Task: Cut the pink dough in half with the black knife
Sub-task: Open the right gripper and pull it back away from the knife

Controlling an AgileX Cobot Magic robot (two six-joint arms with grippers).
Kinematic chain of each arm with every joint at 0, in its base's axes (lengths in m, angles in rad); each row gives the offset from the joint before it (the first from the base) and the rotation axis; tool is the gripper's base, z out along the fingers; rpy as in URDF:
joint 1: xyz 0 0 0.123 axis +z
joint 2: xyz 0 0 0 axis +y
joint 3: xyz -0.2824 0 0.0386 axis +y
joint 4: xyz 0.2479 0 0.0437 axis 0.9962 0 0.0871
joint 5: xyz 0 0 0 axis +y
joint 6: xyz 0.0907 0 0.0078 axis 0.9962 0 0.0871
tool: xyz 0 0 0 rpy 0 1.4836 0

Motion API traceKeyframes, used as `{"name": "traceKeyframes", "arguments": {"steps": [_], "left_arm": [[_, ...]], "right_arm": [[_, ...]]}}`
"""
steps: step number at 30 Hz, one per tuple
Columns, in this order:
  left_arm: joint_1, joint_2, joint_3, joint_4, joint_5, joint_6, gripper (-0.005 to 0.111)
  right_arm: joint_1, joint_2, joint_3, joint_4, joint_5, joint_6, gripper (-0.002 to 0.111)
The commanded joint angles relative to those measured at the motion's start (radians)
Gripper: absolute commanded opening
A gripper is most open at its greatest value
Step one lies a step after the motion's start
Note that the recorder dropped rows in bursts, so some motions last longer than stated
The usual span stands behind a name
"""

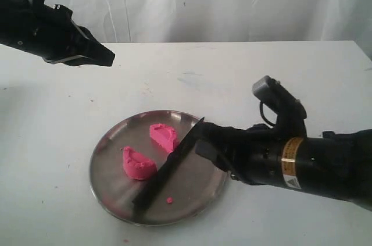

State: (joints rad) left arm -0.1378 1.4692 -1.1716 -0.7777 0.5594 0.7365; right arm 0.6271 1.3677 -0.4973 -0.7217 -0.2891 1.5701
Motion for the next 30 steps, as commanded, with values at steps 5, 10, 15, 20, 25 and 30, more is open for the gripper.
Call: {"name": "traceKeyframes", "arguments": {"steps": [5,10,15,20,25,30], "left_arm": [[-0.002,-0.011,0.007,-0.020,0.009,0.000,0.000],[-0.002,-0.011,0.007,-0.020,0.009,0.000,0.000],[-0.002,-0.011,0.007,-0.020,0.009,0.000,0.000],[-0.002,-0.011,0.007,-0.020,0.009,0.000,0.000],[-0.002,-0.011,0.007,-0.020,0.009,0.000,0.000],[-0.002,-0.011,0.007,-0.020,0.009,0.000,0.000]], "right_arm": [[0.022,-0.336,0.021,-0.289,0.136,-0.048,0.019],[0.054,-0.496,-0.014,-0.158,0.319,-0.433,0.019],[0.102,-0.588,-0.100,0.222,0.677,-1.278,0.019],[0.106,-0.629,-0.141,0.539,0.868,-1.482,0.019],[0.106,-0.643,-0.133,0.882,0.847,-1.724,0.019],[0.117,-0.645,-0.057,1.035,0.725,-1.888,0.019]]}}
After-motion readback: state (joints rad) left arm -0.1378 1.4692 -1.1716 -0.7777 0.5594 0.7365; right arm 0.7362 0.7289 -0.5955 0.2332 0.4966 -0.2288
